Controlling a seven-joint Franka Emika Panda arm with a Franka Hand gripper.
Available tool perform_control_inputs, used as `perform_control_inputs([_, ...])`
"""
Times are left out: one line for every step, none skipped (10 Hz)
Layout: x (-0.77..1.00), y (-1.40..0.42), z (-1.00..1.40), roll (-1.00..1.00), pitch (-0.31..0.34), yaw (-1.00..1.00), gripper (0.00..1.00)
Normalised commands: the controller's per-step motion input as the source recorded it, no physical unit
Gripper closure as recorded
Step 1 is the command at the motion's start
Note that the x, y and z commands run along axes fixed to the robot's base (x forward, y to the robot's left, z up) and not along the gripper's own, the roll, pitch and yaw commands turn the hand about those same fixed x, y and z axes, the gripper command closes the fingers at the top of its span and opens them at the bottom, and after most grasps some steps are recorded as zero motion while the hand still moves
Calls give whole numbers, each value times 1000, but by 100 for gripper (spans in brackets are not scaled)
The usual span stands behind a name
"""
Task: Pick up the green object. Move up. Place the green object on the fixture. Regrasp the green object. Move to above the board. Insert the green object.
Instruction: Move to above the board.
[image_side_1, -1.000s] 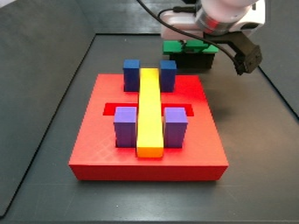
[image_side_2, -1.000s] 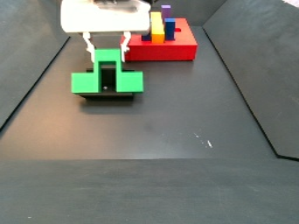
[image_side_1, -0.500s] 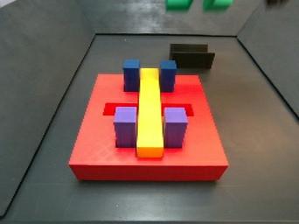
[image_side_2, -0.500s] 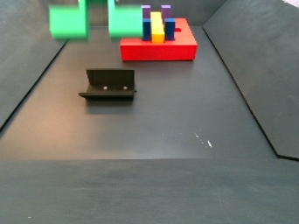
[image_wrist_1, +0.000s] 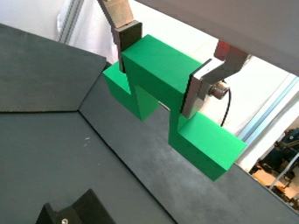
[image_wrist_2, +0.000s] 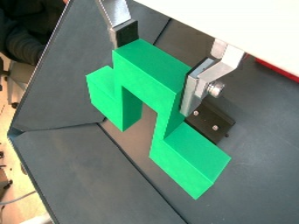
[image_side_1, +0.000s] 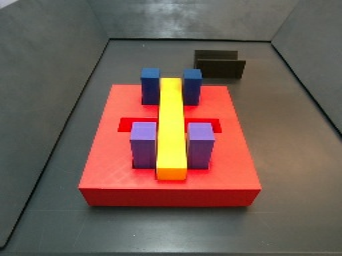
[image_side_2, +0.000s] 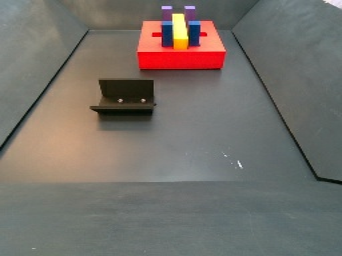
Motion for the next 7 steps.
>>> perform_control_inputs([-975,-1400,281,-1000,67,-107,100])
perform_control_inputs([-991,-1400,273,-1000,61,-103,100])
perform_control_inputs([-1060,-1400,298,-1000,33,-88,100])
perform_control_inputs([-1102,-1400,261,-1000,29,-81,100])
perform_control_inputs([-1120,-1400,273,-1000,31,-84,100])
perform_control_inputs([-1162,-1400,281,-1000,30,-82,100])
perform_control_inputs([-509,-546,115,-1000,23,-78,100])
